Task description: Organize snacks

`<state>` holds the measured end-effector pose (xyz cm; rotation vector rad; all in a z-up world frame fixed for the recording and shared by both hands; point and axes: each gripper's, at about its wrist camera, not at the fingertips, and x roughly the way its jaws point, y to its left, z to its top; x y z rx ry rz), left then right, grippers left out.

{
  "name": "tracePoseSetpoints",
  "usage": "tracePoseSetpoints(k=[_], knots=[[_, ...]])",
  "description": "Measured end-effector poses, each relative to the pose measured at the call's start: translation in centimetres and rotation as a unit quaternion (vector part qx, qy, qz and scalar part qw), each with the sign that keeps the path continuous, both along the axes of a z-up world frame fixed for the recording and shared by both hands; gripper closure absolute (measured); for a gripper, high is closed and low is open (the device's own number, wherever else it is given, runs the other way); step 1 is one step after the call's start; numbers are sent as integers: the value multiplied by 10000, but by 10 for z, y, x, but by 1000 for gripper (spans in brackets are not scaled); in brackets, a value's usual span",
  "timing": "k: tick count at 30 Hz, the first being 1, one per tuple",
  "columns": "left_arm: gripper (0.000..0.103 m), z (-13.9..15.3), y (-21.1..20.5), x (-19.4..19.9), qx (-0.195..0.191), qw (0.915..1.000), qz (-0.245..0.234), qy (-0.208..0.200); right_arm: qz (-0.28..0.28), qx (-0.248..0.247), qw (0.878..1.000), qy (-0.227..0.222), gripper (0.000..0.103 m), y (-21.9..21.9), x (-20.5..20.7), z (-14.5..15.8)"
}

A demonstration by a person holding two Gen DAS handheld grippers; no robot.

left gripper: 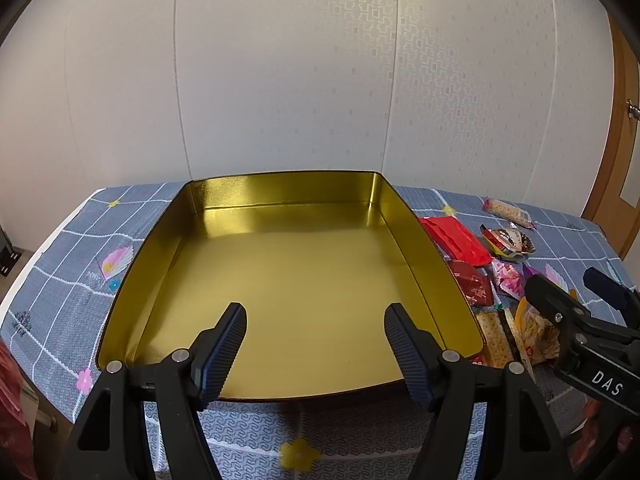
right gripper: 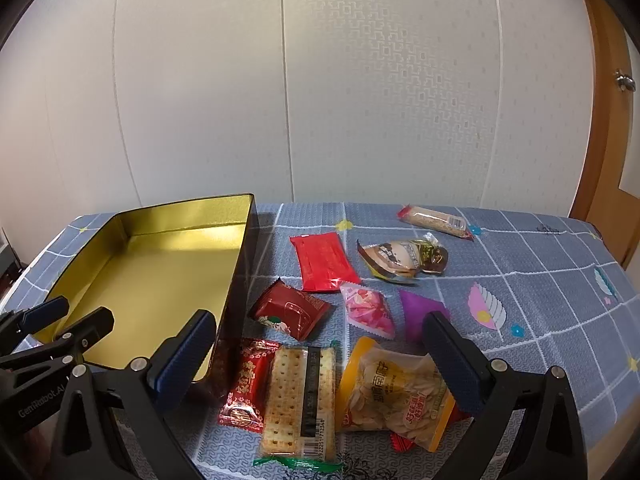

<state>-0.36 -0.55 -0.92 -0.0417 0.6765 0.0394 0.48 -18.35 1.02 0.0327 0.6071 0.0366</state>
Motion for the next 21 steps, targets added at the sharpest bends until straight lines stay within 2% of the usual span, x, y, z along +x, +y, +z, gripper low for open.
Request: tracePoseSetpoints(k=[21], knots=[[30, 1, -2, 5, 111, 9998, -113, 76, 0, 19, 10000, 6, 0, -1, 1, 0]])
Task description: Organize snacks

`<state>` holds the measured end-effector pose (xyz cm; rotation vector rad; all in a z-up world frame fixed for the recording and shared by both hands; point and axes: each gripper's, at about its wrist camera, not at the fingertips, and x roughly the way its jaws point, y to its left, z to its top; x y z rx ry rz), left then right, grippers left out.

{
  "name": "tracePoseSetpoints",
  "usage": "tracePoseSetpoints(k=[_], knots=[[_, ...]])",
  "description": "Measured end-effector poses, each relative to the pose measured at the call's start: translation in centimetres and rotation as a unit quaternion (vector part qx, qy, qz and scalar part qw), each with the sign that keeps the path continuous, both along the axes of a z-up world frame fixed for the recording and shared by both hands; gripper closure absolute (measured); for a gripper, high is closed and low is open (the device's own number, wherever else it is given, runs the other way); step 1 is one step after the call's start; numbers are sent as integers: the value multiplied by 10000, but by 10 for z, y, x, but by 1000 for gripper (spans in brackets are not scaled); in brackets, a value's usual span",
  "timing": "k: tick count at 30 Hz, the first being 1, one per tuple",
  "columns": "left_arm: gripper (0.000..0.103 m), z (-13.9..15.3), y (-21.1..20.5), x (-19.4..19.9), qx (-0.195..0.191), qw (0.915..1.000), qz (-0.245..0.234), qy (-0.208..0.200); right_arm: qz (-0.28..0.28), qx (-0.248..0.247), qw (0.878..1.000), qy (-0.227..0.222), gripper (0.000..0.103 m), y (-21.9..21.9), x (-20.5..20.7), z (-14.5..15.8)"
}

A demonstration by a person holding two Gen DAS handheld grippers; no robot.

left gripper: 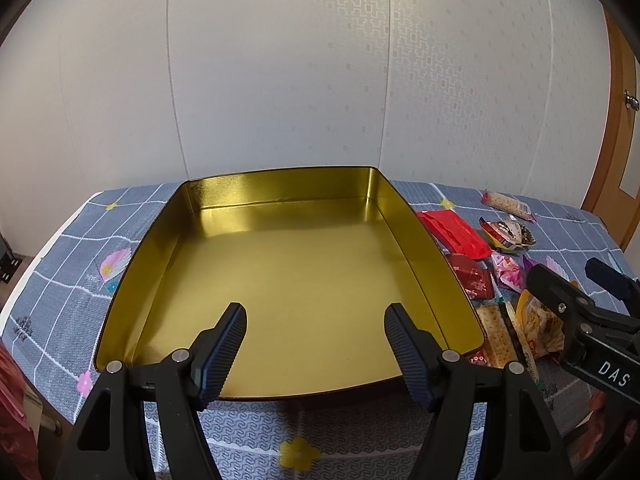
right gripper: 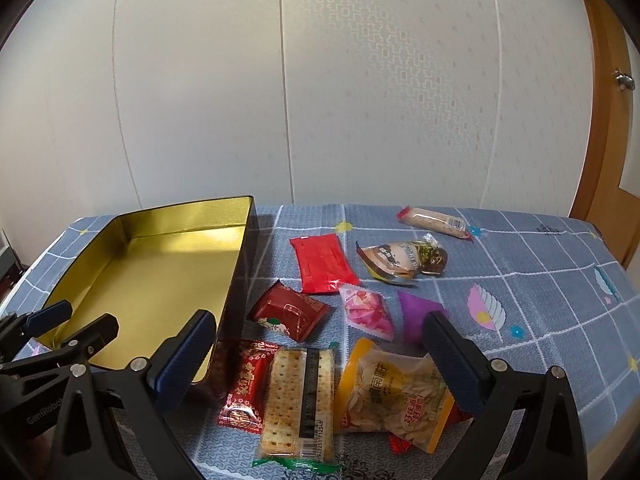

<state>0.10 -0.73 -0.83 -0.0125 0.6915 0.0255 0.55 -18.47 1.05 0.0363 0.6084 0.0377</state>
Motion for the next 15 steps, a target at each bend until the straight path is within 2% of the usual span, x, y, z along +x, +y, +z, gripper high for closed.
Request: tracePoseSetpoints(k=[15], knots=[[30, -1, 0, 3, 15, 10000, -49, 75, 31, -55, 10000, -20, 0, 0, -1, 2]])
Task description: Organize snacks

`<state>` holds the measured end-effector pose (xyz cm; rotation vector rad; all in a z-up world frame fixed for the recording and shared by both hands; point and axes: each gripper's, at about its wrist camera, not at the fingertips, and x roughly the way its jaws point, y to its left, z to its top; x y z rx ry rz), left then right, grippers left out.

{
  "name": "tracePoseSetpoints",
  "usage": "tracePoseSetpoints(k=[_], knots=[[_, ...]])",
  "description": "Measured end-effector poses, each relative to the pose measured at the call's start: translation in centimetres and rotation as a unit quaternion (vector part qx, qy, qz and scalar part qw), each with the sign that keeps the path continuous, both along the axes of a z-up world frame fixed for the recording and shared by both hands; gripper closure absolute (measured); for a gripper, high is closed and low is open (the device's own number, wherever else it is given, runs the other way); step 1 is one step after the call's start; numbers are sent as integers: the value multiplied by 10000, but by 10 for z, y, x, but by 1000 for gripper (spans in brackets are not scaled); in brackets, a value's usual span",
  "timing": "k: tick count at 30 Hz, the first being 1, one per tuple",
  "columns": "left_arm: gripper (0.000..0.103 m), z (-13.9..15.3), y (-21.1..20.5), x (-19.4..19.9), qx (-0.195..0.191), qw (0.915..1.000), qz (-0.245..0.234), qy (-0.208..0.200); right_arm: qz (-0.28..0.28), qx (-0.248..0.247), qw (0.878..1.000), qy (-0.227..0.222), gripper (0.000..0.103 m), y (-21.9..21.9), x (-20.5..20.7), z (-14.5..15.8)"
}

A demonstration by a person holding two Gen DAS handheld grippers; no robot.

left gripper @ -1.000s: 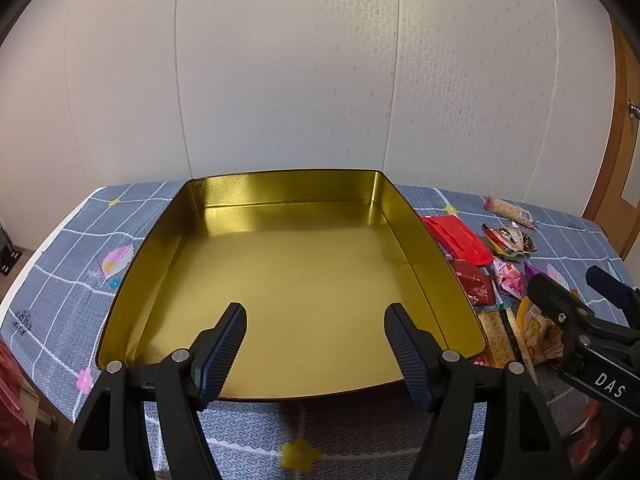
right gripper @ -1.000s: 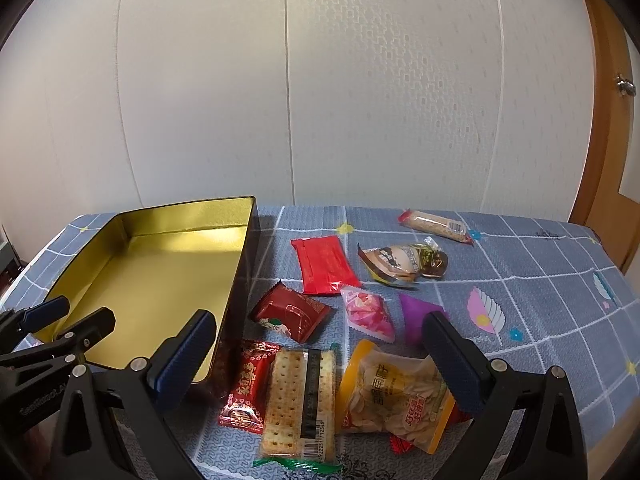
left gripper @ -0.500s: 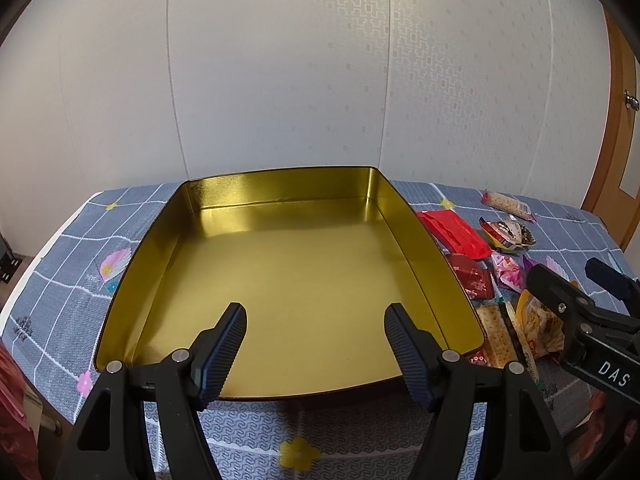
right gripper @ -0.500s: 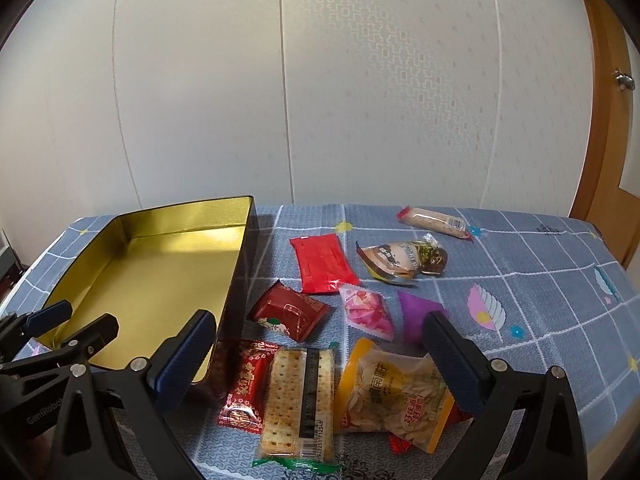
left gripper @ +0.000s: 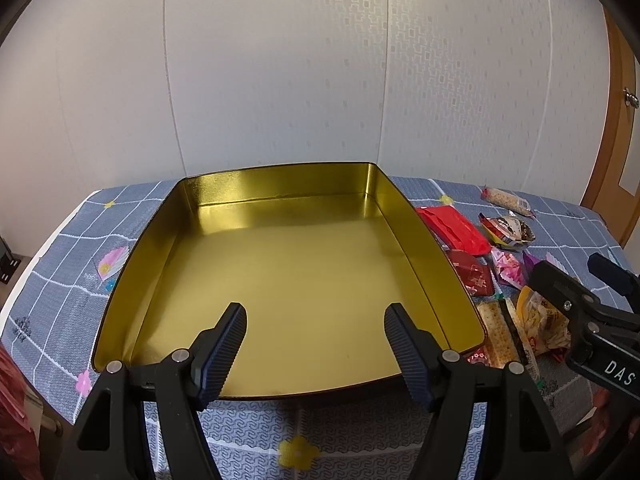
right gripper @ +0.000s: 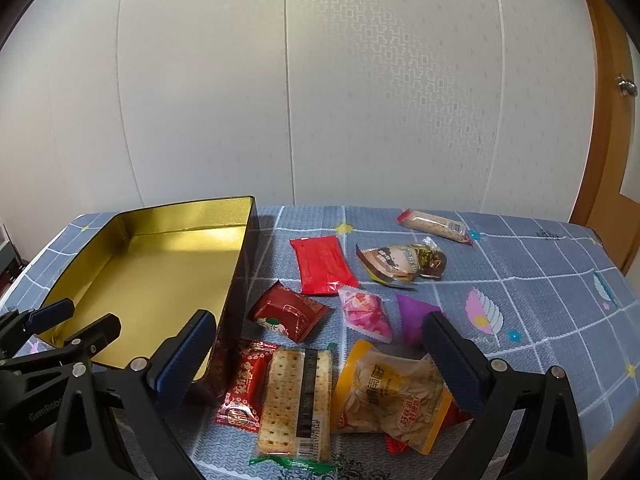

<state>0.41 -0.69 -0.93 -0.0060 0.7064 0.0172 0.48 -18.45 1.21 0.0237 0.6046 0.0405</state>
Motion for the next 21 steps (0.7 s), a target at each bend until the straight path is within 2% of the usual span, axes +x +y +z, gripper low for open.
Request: tracePoseSetpoints(k=[16, 21], knots=[[30, 0, 0, 2, 3, 10000, -32, 27, 21, -14, 10000, -22, 0, -1, -1, 1], [30, 1, -2, 2, -4, 9998, -183, 89, 30, 23, 10000, -51, 0, -3, -2, 3]])
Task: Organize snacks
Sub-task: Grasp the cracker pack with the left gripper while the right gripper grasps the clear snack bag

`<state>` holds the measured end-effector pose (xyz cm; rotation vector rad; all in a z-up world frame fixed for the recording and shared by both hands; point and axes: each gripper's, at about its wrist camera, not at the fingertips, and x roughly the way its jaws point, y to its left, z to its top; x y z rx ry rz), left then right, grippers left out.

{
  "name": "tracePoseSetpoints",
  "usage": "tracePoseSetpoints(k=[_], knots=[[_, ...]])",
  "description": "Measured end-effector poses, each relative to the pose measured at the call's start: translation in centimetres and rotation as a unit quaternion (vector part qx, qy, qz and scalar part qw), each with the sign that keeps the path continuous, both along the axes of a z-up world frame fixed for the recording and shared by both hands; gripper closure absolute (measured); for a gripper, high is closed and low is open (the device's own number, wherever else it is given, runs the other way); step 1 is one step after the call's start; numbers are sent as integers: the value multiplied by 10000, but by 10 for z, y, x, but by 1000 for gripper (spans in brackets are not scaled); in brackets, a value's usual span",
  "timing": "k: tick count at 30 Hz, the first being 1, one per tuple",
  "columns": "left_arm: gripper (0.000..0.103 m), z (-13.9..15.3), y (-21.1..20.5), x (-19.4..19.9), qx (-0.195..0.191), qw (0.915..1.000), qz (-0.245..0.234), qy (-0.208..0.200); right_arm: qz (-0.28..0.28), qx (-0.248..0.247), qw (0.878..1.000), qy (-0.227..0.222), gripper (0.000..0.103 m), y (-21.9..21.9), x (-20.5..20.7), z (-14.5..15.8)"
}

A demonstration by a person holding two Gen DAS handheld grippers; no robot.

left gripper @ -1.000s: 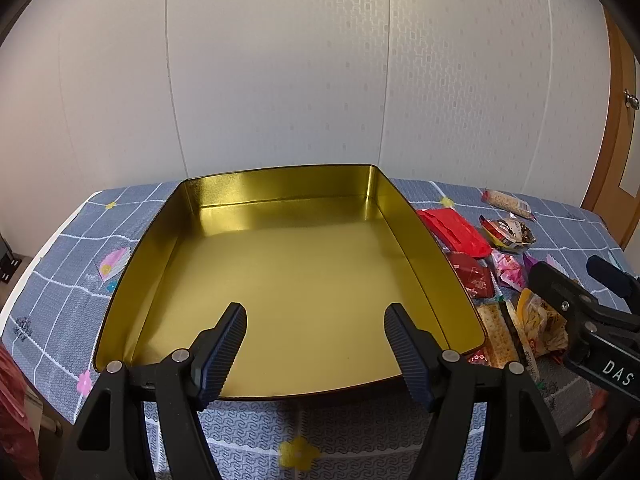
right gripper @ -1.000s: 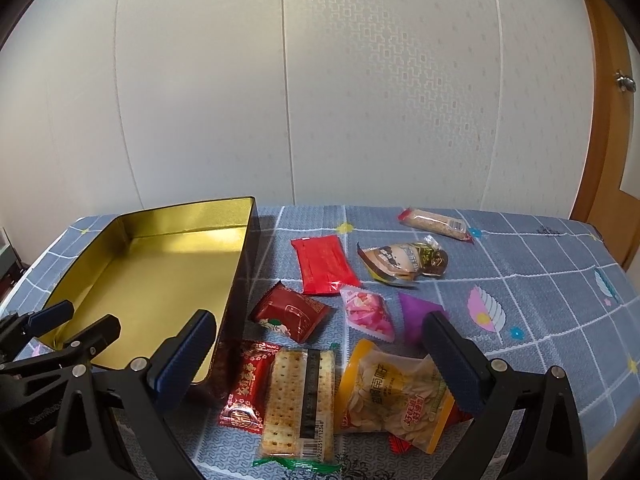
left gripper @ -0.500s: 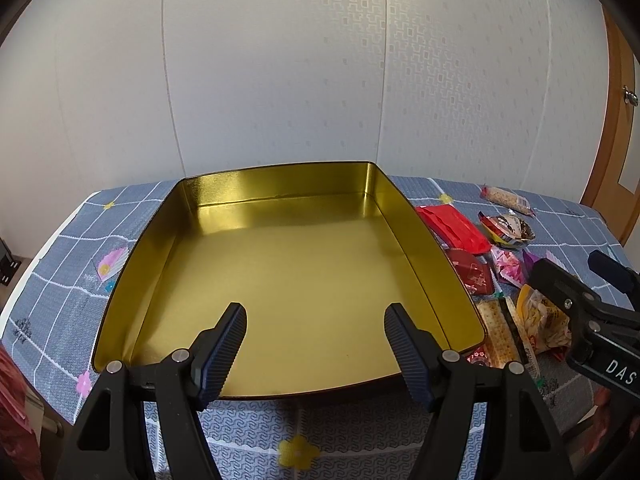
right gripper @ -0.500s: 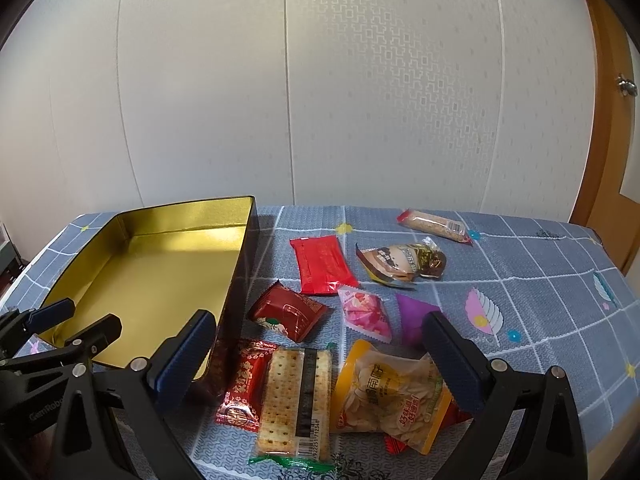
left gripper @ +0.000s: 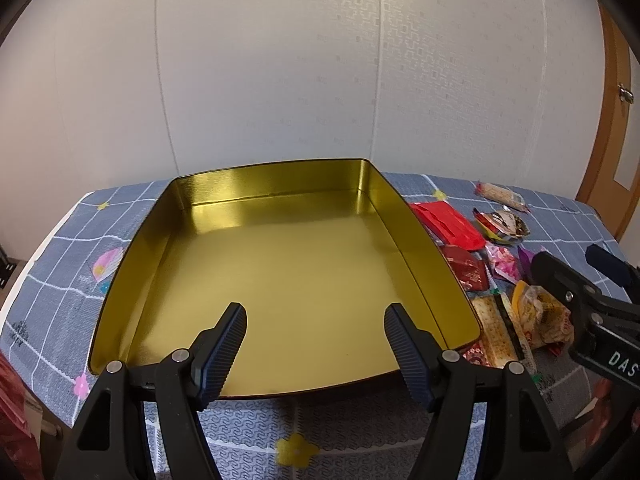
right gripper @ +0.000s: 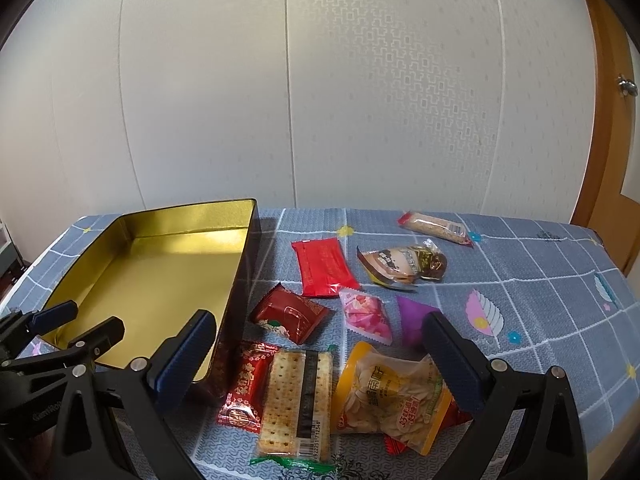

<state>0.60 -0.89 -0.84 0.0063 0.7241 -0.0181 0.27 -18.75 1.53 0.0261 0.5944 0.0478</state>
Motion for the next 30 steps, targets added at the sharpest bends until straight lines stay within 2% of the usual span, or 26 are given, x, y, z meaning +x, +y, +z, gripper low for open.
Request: tracePoseSetpoints(k=[5, 7, 10, 12, 17, 20, 23, 25, 30], knots=[[30, 5, -1, -4, -93, 9994, -345, 15, -60, -81, 9999, -19, 0, -7, -1, 1], [30, 5, 3, -7, -393, 9972, -628, -32, -175, -112, 9997, -84, 0, -15, -3, 3], [30, 3, 15, -13, -1255, 9857, -1115, -132, -401, -62, 9991, -125, 0, -34, -5, 4], [30, 3, 16, -14, -1551, 9790, -1320, -117, -569, 125, 9982, -113, 0, -52, -6, 3], [30, -3, -1, -16, -1244, 9787, -1634, 8, -839, 627, 9942, 225, 0, -98, -9, -8], [30, -8, -17, -22, -1131, 9737, -1974, 99, -930, 649, 9916, 623, 0, -111, -8, -21], [30, -10, -26, -26, -1079, 9703, -2160, 162, -783, 725, 9901, 909, 2, -114, -6, -33], [30, -15, -32, -26, -1121, 9678, -2235, 305, -636, 749, 9911, 899, 7, -110, -8, -34], [30, -19, -39, -29, -1160, 9645, -2314, 529, -203, 651, 9947, 768, 12, -89, -5, -29]])
